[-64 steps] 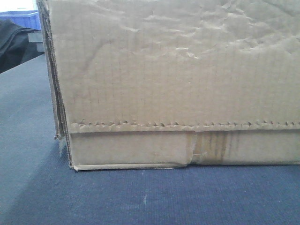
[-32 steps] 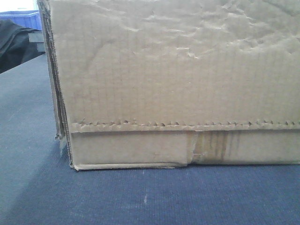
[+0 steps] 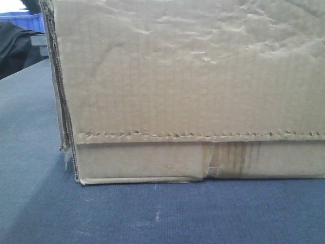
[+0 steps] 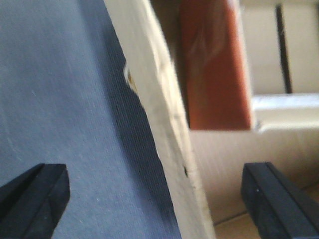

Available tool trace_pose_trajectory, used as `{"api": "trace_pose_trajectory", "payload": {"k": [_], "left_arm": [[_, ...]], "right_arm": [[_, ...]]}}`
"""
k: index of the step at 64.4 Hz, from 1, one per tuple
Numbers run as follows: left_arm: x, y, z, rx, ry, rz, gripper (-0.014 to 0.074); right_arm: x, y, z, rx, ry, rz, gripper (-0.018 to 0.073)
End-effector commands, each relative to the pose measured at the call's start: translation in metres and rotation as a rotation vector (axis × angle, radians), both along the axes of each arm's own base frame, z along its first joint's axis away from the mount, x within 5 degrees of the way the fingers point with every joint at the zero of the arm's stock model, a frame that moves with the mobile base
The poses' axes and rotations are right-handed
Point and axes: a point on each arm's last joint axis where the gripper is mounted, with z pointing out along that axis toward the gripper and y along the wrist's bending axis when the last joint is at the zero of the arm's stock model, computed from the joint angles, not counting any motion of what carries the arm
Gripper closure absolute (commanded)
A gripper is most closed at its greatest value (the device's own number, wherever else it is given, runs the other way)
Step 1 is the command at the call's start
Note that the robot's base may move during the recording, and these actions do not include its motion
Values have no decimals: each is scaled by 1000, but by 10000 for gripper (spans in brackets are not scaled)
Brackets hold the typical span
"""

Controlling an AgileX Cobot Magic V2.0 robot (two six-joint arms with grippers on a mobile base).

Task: Stack two boxes on right shelf middle
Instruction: 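Lift the held boxes off the table with both grippers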

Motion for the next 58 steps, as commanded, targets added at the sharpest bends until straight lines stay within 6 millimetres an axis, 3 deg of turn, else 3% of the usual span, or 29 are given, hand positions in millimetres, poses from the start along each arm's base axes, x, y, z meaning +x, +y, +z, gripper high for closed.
{"api": "trace_pose_trajectory", "payload": {"k": [1,13,19,26,31,34,37,58], "left_arm": [[5,-2,-11,-12,19,17,-3],[12,-7,-25,-18,63,16,-3],[12,-9,-26,-30,70,15,39],[12,-9,-25,-30,70,15,247],[12,-9,-25,-31,68,15,455],[13,-9,-25,-32,67,15,622],[13,-9,-25,-33,65,15,706],[9,-4,-14,-25,23,45,708]], "right_arm": [[9,1,-4,-9,-8,7,-10],[23,3,-17,-11,9,3,0],[25,3,-20,-13,19,3,113],[25,3,-20,-12,17,3,391],[26,3,-20,-12,16,3,610],[26,3,-20,-12,16,3,731],[26,3,-20,-12,16,3,717],[22,4,-13,13,-16,0,713]]}}
